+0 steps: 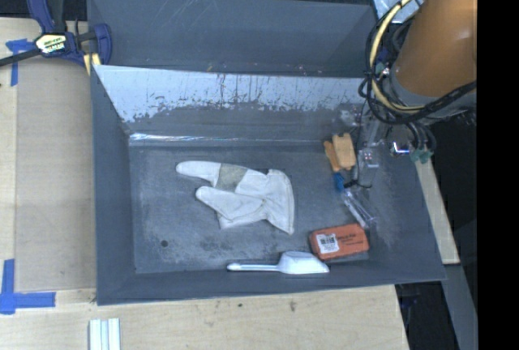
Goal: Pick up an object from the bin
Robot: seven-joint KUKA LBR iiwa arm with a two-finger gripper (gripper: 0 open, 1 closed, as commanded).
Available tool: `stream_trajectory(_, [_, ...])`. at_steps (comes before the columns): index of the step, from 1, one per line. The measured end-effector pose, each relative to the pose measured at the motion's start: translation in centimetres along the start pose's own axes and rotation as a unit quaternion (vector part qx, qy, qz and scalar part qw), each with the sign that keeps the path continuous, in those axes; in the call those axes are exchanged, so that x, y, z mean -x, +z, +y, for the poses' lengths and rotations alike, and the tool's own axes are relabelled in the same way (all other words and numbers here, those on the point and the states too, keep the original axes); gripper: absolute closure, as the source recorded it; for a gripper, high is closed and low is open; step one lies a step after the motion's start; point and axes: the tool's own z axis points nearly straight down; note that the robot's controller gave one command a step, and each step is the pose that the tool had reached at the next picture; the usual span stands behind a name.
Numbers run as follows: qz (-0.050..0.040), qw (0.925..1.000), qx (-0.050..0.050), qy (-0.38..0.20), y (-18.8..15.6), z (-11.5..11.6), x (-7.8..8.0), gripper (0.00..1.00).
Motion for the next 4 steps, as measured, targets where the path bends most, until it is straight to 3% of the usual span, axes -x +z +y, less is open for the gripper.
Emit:
stream_trajectory(1, [-0.0044, 1.0, 0.0, -0.001, -0.5, 0.0, 0.1, 0.0])
stream_trajectory(2, [-0.0033, 0.9999, 0.0, 0.016, -6.8, 1.9, 2.1, 0.0])
stream_trajectory(3, [-0.0092, 0.9998, 0.0, 0.017, -6.8, 4.1, 1.6, 0.0])
stream_trajectory(4, [-0.0078, 0.9999, 0.0, 0.013, -0.2, 5.2, 4.9, 0.0])
